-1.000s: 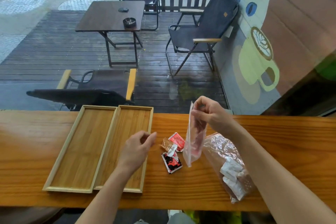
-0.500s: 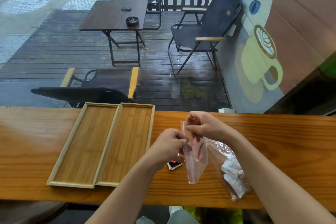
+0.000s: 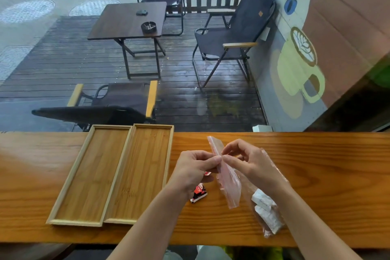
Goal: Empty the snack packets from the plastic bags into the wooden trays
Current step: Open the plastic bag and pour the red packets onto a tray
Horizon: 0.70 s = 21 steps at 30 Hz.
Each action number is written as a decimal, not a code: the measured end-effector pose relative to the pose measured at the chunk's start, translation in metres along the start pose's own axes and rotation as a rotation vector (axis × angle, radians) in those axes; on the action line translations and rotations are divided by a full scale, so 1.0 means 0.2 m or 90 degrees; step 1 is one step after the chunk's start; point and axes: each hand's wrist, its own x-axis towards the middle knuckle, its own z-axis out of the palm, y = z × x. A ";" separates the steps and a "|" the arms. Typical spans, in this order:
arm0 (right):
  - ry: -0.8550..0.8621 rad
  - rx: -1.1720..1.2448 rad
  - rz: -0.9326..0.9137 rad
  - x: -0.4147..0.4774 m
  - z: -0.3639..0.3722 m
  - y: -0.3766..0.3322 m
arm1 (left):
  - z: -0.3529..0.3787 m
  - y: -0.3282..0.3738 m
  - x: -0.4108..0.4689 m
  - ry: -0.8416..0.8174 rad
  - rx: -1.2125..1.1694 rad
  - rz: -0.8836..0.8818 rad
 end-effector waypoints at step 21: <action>-0.111 -0.015 0.035 -0.08 -0.12 0.02 | 0.20 -0.06 0.01 -0.004 -0.011 0.139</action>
